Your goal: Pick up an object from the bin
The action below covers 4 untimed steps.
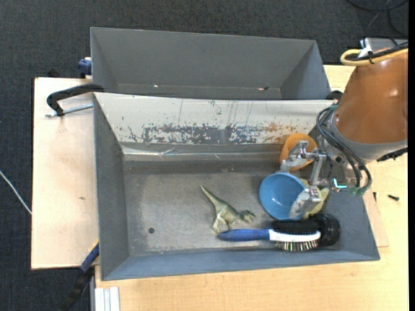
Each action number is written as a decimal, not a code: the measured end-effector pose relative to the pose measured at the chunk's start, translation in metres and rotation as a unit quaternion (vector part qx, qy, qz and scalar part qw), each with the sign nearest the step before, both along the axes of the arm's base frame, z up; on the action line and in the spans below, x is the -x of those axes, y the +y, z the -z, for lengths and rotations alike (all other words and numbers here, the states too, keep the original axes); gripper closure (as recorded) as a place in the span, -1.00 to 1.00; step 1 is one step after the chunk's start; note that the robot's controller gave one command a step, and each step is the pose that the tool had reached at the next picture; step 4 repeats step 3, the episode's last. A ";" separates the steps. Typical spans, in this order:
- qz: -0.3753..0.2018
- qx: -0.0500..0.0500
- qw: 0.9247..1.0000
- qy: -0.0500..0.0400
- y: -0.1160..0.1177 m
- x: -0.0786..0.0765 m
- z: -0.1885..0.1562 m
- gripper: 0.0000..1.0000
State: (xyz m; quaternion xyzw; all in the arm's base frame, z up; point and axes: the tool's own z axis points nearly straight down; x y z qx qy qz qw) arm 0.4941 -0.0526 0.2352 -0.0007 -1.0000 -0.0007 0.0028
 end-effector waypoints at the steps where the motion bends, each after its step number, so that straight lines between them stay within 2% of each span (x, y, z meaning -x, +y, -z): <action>1: -0.072 0.000 0.997 -0.001 -0.011 -0.066 0.153 -1.00; 2: -0.073 0.002 0.997 -0.008 -0.013 -0.070 0.144 1.00; 3: -0.077 0.002 0.997 -0.010 -0.014 -0.058 0.009 1.00; 4: -0.077 0.002 0.997 -0.010 -0.014 -0.058 0.009 1.00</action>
Offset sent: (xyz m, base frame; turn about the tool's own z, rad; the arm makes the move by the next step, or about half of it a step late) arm 0.0660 -0.0118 -0.1495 -0.1442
